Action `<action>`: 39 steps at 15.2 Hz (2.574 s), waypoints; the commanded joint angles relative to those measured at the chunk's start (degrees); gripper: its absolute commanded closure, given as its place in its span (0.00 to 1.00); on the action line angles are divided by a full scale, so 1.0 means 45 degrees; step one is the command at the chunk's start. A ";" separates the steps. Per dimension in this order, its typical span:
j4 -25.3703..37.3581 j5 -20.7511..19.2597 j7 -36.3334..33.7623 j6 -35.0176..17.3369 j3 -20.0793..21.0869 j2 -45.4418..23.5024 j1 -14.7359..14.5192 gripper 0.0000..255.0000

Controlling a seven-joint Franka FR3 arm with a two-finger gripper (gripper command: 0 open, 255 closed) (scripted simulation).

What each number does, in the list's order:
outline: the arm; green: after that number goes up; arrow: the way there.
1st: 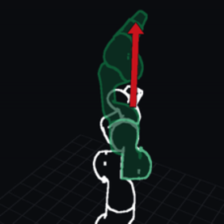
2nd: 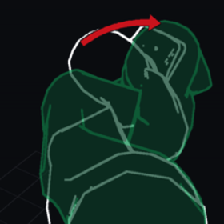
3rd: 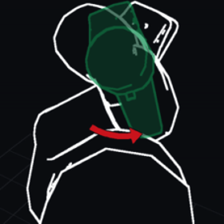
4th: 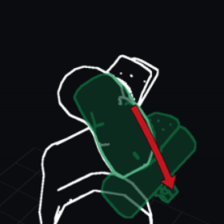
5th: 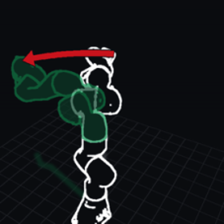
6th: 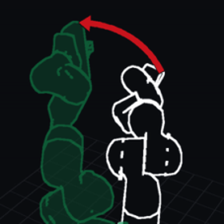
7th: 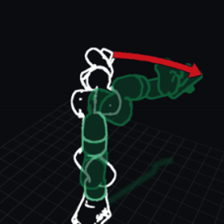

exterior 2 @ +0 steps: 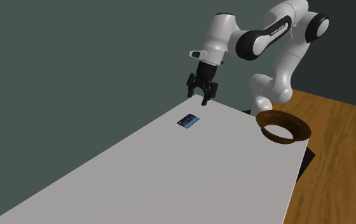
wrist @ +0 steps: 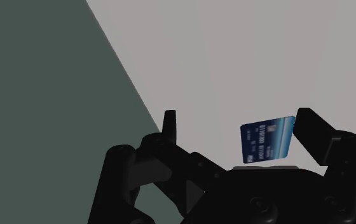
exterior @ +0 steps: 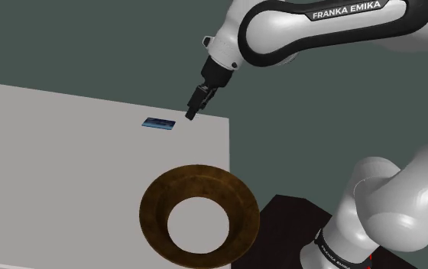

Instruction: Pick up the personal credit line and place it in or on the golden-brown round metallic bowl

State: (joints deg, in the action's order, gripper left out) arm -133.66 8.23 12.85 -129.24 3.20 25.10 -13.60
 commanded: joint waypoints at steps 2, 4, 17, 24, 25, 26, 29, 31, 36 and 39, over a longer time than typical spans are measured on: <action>0.0357 0.0560 0.1127 -0.1381 -0.0105 -0.0831 -0.0566 0.00; 0.0635 0.0991 0.1879 -0.2178 -0.0147 -0.1348 -0.0976 0.00; 0.1234 0.2046 0.3405 -0.4454 -0.0112 -0.3311 -0.1818 0.00; 0.1235 0.2045 0.3405 -0.4452 -0.0113 -0.3311 -0.1818 1.00; 0.1235 0.2045 0.3405 -0.4452 -0.0113 -0.3311 -0.1818 1.00; 0.1235 0.2045 0.3405 -0.4452 -0.0113 -0.3311 -0.1818 1.00; 0.1234 0.2046 0.3404 -0.4455 -0.0112 -0.3312 -0.1818 1.00; 0.1235 0.2046 0.3405 -0.4453 -0.0113 -0.3311 -0.1818 1.00; 0.1582 0.1867 0.3211 -0.3953 -0.0103 -0.3149 -0.1759 1.00; 0.1954 0.1709 0.3034 -0.3452 -0.0095 -0.3012 -0.1707 1.00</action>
State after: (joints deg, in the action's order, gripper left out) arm -125.54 16.18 26.81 -145.56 2.75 11.45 -21.36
